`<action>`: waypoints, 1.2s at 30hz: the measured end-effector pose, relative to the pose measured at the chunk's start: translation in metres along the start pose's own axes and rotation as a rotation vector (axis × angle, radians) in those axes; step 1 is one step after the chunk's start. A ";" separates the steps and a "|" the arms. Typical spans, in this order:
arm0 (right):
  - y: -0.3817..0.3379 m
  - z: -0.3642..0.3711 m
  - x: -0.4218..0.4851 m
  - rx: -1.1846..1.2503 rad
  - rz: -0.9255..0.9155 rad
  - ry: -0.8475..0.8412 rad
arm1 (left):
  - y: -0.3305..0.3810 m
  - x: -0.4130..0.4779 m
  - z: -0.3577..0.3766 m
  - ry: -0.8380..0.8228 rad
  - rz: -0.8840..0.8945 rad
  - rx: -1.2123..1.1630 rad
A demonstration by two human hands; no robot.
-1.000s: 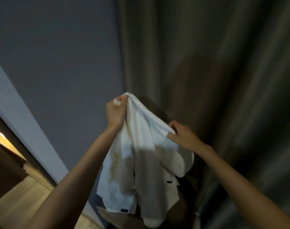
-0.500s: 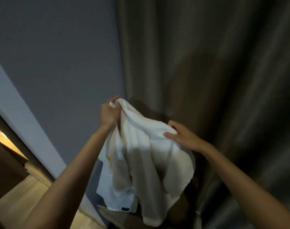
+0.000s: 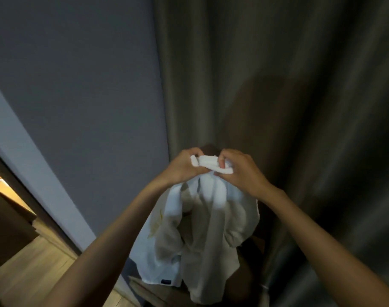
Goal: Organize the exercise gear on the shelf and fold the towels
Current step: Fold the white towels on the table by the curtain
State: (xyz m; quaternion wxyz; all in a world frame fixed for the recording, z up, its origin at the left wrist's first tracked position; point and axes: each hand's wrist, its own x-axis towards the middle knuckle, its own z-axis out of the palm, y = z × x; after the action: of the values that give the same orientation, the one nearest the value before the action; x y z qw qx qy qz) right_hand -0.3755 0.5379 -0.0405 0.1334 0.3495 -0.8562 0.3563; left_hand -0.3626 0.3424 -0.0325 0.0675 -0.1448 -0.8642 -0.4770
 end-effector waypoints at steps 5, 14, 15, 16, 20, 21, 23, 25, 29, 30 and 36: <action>-0.001 -0.018 -0.009 0.123 0.141 -0.090 | -0.004 0.001 0.008 0.205 -0.089 0.010; 0.003 -0.022 -0.017 0.117 0.277 -0.052 | -0.015 -0.005 -0.014 0.360 -0.152 -0.043; 0.002 -0.020 -0.016 0.105 0.283 -0.019 | -0.015 -0.007 -0.016 0.338 -0.145 -0.069; 0.001 -0.018 -0.015 0.098 0.295 0.006 | -0.017 -0.010 -0.019 0.298 -0.139 -0.076; -0.005 -0.006 -0.009 0.182 0.410 0.062 | -0.021 -0.031 -0.027 0.121 -0.222 0.023; -0.008 0.000 -0.010 0.258 0.465 0.085 | -0.023 -0.038 -0.027 0.097 -0.248 -0.001; -0.014 0.010 -0.013 0.449 0.581 0.120 | -0.025 -0.050 -0.024 0.088 -0.327 -0.136; -0.020 0.020 -0.019 0.593 0.665 0.114 | -0.025 -0.061 -0.019 0.104 -0.381 -0.272; -0.033 0.033 -0.026 0.839 0.738 0.153 | -0.016 -0.077 0.003 0.090 -0.284 -0.342; -0.037 0.036 -0.028 0.853 0.758 0.170 | -0.015 -0.079 0.010 0.080 -0.269 -0.355; -0.050 0.052 -0.050 0.940 0.819 0.241 | -0.014 -0.092 0.042 0.085 -0.362 -0.545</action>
State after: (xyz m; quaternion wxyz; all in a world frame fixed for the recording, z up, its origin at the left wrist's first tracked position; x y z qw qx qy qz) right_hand -0.3038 0.5017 -0.0760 -0.0861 -0.0274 -0.6515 0.7533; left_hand -0.2789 0.3534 -0.0900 -0.0235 0.0186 -0.7130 -0.7005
